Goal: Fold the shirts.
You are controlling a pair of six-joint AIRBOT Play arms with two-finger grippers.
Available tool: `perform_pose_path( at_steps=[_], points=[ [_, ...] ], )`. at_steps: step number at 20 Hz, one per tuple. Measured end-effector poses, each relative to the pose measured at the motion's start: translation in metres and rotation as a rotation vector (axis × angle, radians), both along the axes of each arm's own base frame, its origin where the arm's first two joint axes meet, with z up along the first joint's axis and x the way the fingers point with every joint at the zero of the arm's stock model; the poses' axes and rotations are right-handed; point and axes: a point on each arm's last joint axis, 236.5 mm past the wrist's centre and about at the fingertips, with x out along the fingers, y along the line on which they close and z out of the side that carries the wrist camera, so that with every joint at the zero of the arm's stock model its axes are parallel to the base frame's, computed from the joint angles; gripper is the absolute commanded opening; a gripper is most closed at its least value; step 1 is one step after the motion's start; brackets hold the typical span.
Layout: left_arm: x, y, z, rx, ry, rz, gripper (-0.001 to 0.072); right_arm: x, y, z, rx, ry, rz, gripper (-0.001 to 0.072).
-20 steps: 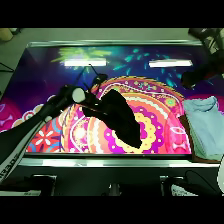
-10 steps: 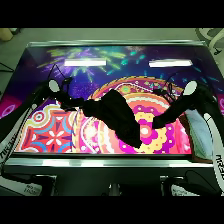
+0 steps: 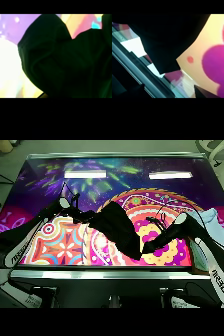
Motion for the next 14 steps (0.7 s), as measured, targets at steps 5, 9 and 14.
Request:
perform_pose_path(
  at_steps=[5,9,14],
  points=[
    [0.000,-0.005,0.019,-0.016,-0.044,-0.034,0.0024,-0.009,0.032,-0.018,0.078,0.017,-0.018,0.0674],
    [-0.003,-0.015,0.045,-0.029,-0.101,-0.081,0.0023,-0.010,0.068,-0.036,0.065,-0.023,0.017,0.0021],
    [-0.001,-0.021,0.122,-0.049,-0.305,-0.177,0.0023,0.031,0.087,0.017,0.068,-0.270,0.100,0.0020]
  ],
)
